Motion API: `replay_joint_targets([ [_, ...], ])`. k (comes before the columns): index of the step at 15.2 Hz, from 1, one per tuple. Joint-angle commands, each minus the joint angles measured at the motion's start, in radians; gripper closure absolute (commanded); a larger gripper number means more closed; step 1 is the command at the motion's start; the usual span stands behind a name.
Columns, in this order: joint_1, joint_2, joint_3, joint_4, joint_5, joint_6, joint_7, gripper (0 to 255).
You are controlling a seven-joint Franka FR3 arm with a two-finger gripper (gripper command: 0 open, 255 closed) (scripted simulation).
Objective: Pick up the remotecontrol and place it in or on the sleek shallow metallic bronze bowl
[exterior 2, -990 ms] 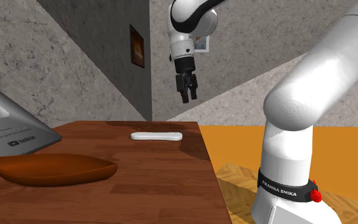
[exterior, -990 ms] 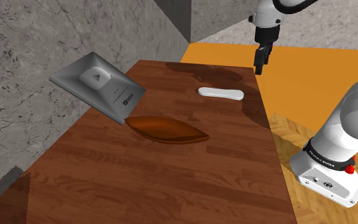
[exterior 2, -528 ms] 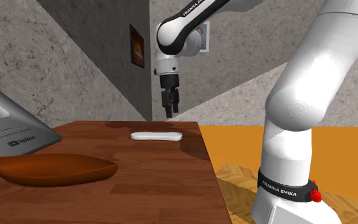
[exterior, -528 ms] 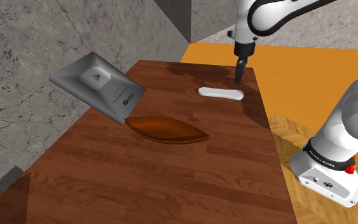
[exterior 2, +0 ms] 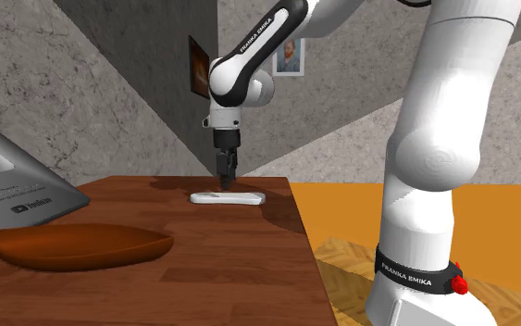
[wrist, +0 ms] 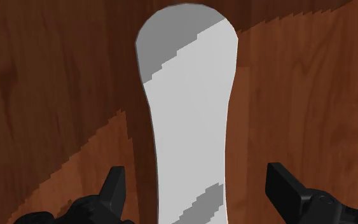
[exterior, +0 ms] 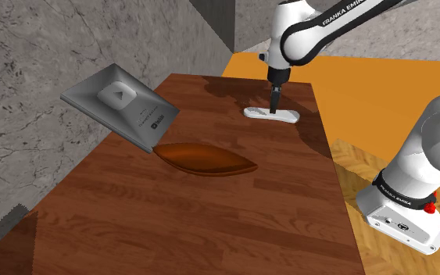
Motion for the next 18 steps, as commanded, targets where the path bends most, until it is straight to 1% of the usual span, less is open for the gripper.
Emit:
replay_joint_targets([
  [1, 0.001, 0.024, -0.001, -0.010, 0.003, 0.036, -0.006, 0],
  [6, 0.001, 0.067, -0.004, -0.034, 0.005, 0.104, -0.008, 0],
  [13, 0.001, 0.067, -0.004, -0.034, 0.005, 0.104, -0.008, 0],
  [14, 0.001, 0.067, -0.004, -0.034, 0.005, 0.104, -0.008, 255],
  [18, 0.001, 0.067, -0.004, -0.034, 0.005, 0.104, -0.008, 255],
])
